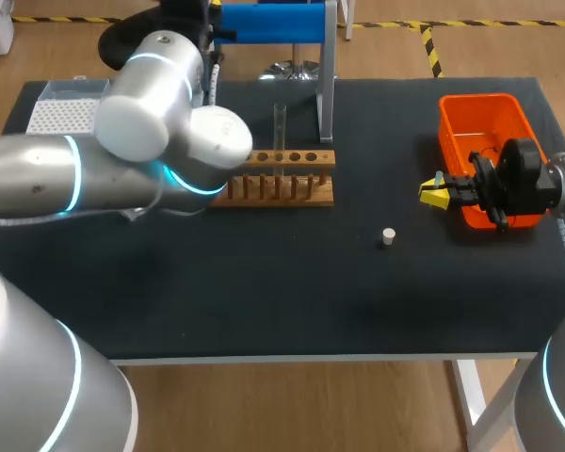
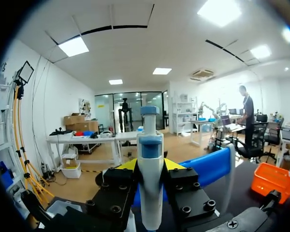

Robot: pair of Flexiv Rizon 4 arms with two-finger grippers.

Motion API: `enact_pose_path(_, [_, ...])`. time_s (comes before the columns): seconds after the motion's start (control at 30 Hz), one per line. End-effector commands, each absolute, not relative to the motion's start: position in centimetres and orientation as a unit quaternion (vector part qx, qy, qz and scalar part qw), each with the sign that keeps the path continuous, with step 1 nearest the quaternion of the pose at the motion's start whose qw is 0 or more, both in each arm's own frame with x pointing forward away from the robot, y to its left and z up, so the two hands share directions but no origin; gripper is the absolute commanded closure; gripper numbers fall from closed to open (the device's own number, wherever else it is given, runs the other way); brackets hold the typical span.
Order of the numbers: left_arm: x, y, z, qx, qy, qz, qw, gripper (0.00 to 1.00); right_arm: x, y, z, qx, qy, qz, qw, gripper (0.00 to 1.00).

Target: Invert the test tube, pick up the pipette, mount the tip to pipette, aspirate from beaker and dispense into the tube, eject the tip, return the pipette, and cap with the stopper.

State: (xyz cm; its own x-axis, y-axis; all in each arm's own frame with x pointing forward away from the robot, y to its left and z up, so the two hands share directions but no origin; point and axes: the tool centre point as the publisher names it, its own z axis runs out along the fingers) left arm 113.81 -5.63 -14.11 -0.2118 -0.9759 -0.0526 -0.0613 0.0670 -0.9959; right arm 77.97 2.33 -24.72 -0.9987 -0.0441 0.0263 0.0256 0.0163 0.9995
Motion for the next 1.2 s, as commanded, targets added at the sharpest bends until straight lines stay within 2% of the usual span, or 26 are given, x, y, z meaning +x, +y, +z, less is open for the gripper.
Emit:
enact_pose_path(0.03, [111.2,-4.6,-12.5,-0.408,0.627,-0.543,0.382,1.0,77.9,2.3,-24.7,0.006,-0.713,-0.701,0.024,1.0])
enact_pose_path(0.6, [101.8,-6.9,-9.3,-0.299,0.68,-0.613,0.269,1.0,77.9,2.3,-24.7,0.006,-0.713,-0.701,0.024,1.0])
enact_pose_path(1.2, [101.8,-6.9,-9.3,-0.299,0.68,-0.613,0.269,1.0,77.9,2.3,-24.7,0.006,-0.713,-0.701,0.024,1.0])
